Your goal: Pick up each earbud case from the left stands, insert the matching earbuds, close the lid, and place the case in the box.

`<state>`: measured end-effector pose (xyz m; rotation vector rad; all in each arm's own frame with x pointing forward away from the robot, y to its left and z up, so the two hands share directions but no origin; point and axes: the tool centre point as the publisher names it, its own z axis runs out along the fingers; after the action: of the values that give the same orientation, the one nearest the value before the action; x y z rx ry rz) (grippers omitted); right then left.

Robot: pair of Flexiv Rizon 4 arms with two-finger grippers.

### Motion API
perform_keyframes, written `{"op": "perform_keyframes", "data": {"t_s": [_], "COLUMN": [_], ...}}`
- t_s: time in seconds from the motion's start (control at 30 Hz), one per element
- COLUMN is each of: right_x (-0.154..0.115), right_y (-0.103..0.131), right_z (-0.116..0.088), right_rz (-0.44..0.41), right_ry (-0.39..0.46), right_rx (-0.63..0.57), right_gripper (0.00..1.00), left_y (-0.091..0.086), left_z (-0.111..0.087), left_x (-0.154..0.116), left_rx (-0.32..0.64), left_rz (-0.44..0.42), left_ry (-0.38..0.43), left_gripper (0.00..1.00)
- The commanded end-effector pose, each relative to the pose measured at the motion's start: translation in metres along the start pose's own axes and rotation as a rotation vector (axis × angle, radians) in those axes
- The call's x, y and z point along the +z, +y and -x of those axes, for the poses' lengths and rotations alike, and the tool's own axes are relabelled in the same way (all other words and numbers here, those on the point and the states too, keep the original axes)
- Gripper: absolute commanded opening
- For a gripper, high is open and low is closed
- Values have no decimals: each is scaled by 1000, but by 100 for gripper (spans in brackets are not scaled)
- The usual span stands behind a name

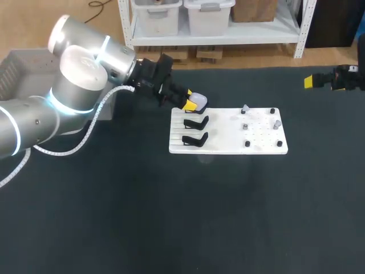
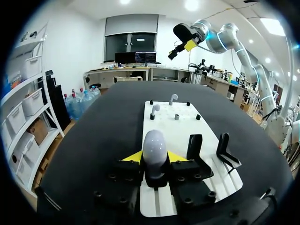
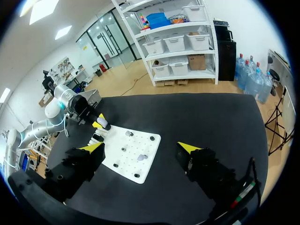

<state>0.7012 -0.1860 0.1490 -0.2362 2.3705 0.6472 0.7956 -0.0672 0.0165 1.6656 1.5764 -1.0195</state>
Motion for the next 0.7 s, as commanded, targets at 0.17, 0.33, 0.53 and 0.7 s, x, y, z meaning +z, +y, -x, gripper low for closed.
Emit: {"op": "perform_keyframes", "data": {"t_s": [0.17,0.33,0.53,0.7], "right_x": [0,0,0,0], "right_y": [1,1,1,1], "right_z": [0,0,0,0], "right_rz": [-3,-3,-3,-3], "right_ry": [0,0,0,0], "right_rx": [0,0,0,0], "right_gripper": [100,100,100,100], "left_y": [-7,-13,-27,-50], "left_z": [5,13,44,73], "left_x": [-9,-17,-38,-57], "left_rx": [7,-9,-1,16], "left_rz": [10,10,3,-8], "left_ry": [-20,-67,-171,-257], "left_gripper": [0,0,0,0]}}
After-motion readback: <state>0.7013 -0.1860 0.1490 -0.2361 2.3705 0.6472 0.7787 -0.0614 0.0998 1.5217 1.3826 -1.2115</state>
